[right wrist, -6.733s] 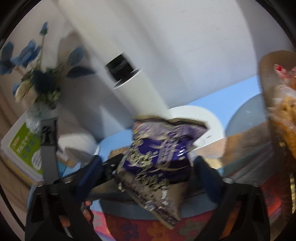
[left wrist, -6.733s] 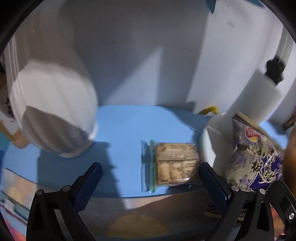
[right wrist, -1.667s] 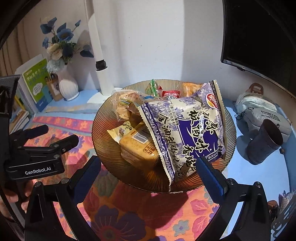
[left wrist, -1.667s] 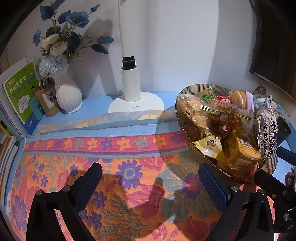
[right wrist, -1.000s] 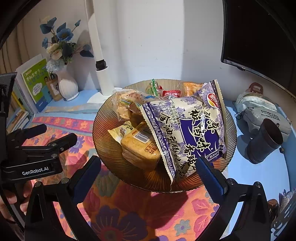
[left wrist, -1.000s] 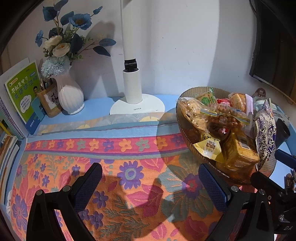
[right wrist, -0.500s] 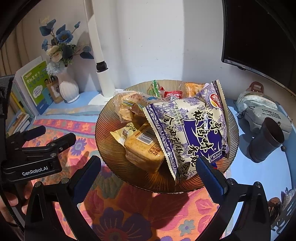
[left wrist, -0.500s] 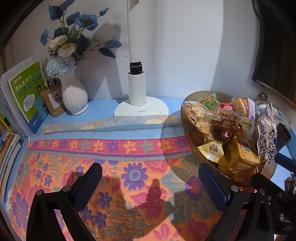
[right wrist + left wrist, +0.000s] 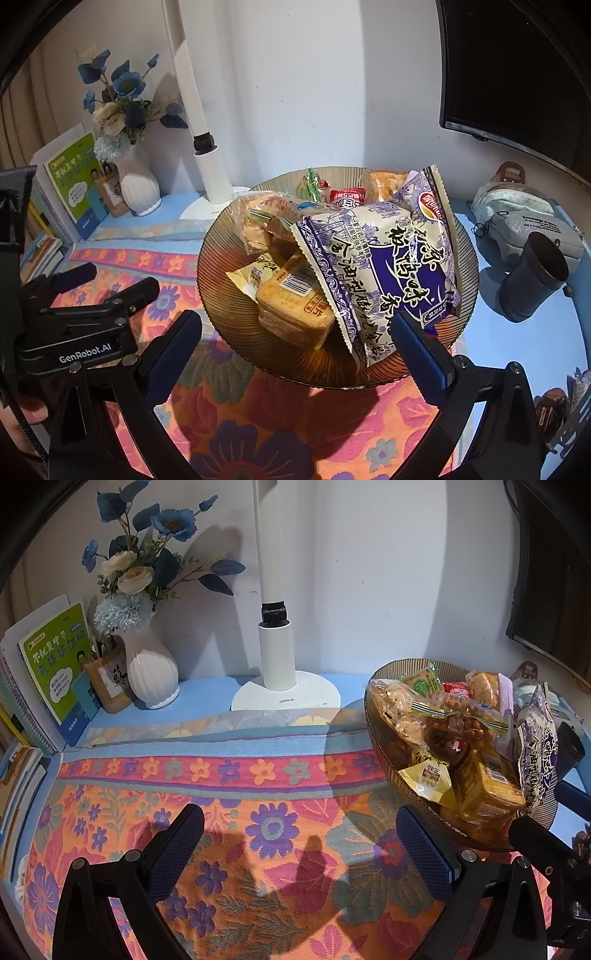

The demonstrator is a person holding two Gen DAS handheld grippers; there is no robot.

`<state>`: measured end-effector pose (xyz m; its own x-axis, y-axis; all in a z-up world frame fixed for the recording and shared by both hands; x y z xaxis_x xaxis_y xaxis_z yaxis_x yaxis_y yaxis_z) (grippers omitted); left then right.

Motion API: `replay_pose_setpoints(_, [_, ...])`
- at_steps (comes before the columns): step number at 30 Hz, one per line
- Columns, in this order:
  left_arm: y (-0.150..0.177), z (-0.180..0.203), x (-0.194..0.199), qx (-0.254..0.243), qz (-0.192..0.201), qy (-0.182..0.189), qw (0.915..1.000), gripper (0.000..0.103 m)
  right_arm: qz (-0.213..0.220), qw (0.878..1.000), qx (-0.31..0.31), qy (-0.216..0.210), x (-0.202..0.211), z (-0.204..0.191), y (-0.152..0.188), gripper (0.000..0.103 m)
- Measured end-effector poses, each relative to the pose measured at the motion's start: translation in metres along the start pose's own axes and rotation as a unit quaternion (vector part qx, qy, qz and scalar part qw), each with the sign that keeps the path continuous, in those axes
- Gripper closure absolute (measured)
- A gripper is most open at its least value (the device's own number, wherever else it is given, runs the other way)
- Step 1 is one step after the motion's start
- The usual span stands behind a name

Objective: Organize snacks

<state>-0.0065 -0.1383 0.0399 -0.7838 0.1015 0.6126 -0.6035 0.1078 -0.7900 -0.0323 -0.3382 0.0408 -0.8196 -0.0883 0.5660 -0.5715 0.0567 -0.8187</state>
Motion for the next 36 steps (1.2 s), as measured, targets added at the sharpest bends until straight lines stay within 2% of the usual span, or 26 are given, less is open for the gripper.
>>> replay_pose_setpoints(18, [-0.0027,-0.0008,0.0033,0.004,0.008,-0.006,0.9999,0.000,0.006,1.000,-0.008,0.001,0.0071,-0.0040,-0.0035,0.000])
replay_pose_setpoints(22, [-0.0015,-0.0004,0.0045,0.014,0.002,0.010,0.9998,0.000,0.003,1.000,-0.002,0.010,0.0037,-0.0026,-0.0012,0.000])
replay_pose_setpoints(36, [-0.0002,-0.0010,0.0058,0.017,0.002,0.011,0.9998,0.000,-0.003,1.000,-0.029,0.003,0.0012,-0.0006,0.0047,0.000])
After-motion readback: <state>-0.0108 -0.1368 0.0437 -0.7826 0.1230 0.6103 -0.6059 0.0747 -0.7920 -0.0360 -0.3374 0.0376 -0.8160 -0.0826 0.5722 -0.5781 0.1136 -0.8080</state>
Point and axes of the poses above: each gripper's, at about its wrist camera, not at the fingertips, and x roughly against the way its jaws point, z to its right, y to its underside, the point moved 4 cm from there along -x, roughly the way its jaws point, and after that the axes turned 7 degrees about z, right-handed, at the moved point
